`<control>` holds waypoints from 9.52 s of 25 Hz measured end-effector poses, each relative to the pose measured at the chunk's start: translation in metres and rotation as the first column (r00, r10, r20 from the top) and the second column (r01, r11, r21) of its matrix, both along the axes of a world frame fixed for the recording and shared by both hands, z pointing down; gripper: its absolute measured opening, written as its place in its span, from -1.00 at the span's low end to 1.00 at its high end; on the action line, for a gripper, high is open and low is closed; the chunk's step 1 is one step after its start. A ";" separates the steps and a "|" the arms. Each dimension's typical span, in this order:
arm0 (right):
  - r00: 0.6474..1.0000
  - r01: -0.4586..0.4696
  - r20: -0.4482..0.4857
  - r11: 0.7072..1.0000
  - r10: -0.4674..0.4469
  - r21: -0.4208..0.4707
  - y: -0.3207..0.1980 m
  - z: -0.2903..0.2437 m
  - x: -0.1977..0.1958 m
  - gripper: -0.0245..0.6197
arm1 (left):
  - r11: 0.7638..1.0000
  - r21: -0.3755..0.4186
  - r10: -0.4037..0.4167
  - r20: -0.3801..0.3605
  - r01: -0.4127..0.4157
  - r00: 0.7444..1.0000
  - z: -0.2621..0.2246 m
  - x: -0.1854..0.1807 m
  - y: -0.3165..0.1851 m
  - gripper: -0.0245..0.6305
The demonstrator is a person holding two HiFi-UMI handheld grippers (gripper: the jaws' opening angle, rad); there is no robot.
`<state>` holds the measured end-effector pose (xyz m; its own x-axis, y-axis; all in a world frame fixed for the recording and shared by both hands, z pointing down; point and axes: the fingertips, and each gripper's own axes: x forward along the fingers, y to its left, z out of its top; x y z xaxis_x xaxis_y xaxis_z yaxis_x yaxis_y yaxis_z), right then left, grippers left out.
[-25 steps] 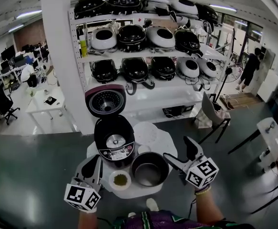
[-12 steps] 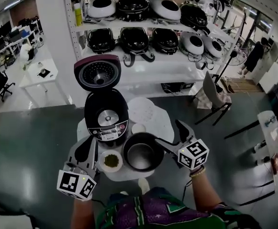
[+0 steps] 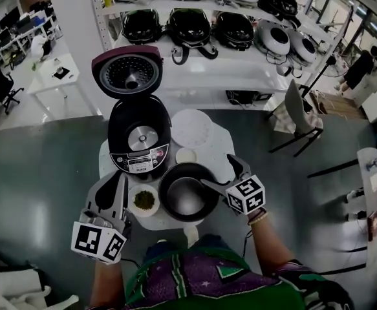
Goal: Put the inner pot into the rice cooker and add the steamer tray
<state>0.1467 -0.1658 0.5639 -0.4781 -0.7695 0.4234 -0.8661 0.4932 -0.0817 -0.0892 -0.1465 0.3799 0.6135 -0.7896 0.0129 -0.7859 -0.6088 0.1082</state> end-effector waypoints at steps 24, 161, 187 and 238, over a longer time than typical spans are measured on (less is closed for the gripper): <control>0.978 0.171 -0.075 0.957 -0.193 -0.235 -0.033 0.153 0.005 0.64 | 0.988 -0.079 -0.128 0.049 0.131 0.991 0.058 0.036 -0.020 -0.86; 0.993 -0.114 -0.003 0.945 0.119 -0.306 -0.319 0.023 -0.126 -0.86 | 0.942 -0.111 -0.319 -0.001 0.317 0.948 0.033 -0.218 -0.175 -0.86; 0.962 -0.151 -0.259 0.957 0.084 -0.249 -0.327 0.071 -0.131 -0.83 | 0.934 -0.142 -0.329 0.020 0.328 0.944 0.047 -0.232 -0.179 -0.86; 0.886 -0.452 -0.075 0.889 0.457 0.072 -0.178 -0.057 0.007 0.77 | 0.974 -0.081 0.206 -0.062 -0.211 0.977 0.029 -0.063 -0.207 -0.86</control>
<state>0.1535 -0.3440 0.5067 -0.0339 -0.9153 0.4013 -0.9988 0.0455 0.0193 -0.1525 -0.3530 0.4092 0.7659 -0.6417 0.0387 -0.6346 -0.7451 0.2052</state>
